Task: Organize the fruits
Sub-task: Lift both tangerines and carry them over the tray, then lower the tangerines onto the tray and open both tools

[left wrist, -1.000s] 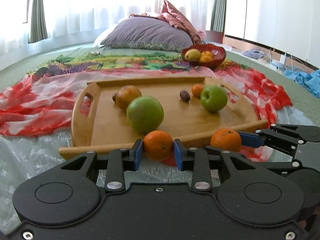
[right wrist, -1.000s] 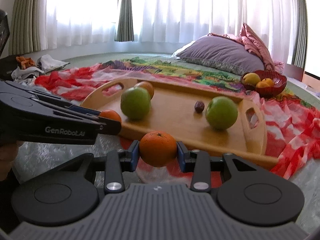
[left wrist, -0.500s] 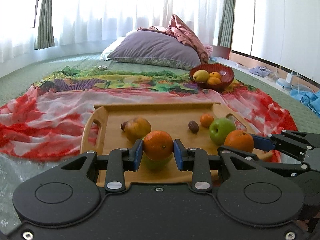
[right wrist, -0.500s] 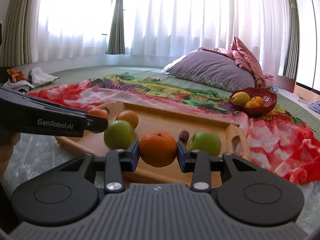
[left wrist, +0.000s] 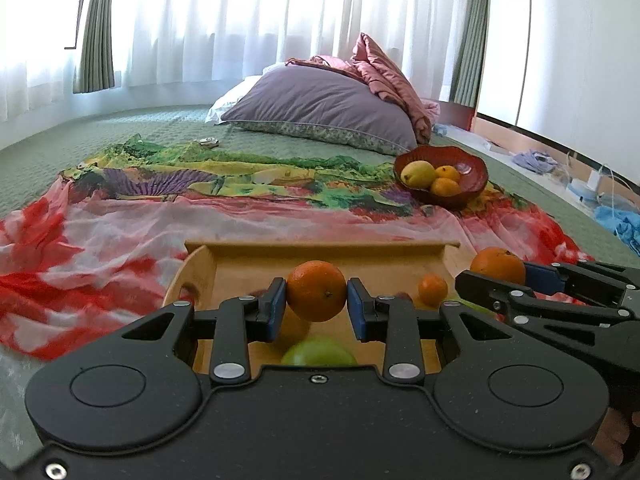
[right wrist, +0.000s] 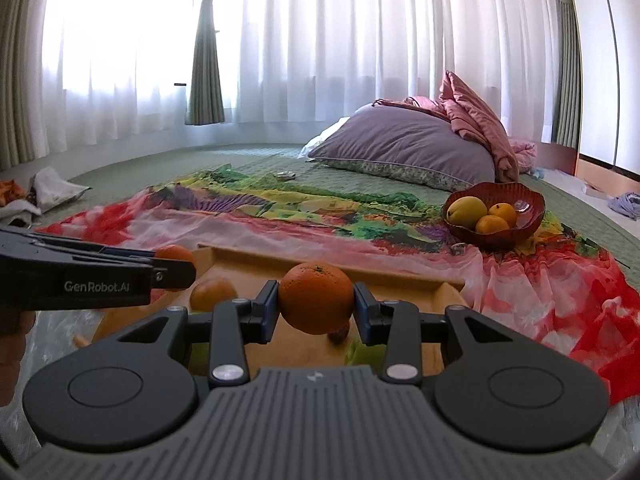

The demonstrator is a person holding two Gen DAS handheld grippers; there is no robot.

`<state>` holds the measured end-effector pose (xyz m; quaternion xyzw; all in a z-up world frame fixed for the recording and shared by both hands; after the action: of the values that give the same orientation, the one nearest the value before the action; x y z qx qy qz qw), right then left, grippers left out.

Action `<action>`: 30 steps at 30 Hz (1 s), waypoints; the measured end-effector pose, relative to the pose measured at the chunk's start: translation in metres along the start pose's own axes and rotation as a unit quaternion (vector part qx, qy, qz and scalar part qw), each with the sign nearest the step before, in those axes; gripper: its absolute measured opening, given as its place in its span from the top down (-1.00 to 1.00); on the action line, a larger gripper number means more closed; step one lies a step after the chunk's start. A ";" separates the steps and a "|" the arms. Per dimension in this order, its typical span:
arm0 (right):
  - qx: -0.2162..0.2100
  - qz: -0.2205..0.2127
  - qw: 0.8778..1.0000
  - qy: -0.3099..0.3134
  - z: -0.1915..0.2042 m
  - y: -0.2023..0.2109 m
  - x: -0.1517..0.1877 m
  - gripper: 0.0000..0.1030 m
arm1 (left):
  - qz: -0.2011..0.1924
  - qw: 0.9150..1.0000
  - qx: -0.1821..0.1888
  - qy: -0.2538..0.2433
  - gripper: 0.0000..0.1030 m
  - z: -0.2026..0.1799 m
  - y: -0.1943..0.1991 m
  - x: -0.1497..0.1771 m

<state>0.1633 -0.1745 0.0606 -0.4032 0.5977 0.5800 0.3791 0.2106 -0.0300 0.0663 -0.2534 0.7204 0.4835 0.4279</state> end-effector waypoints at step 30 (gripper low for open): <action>0.028 0.175 0.982 -0.067 -0.032 -0.151 -0.025 0.15 | 0.131 0.988 -0.028 0.080 0.40 0.071 -0.130 -0.034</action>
<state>0.3121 -0.2061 0.0263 -0.2418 0.6479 0.6464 0.3222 0.3554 -0.0198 0.0208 -0.2066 0.7654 0.5334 0.2949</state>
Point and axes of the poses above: each gripper's, at about its wrist camera, not at the fingertips, and y roughly against the way its jaws point, z to its left, x to its underside, the point moved 7 cm from there along -y, roughly the way its jaws point, and after that the axes turned 9 degrees about x, right-handed, at the moved point
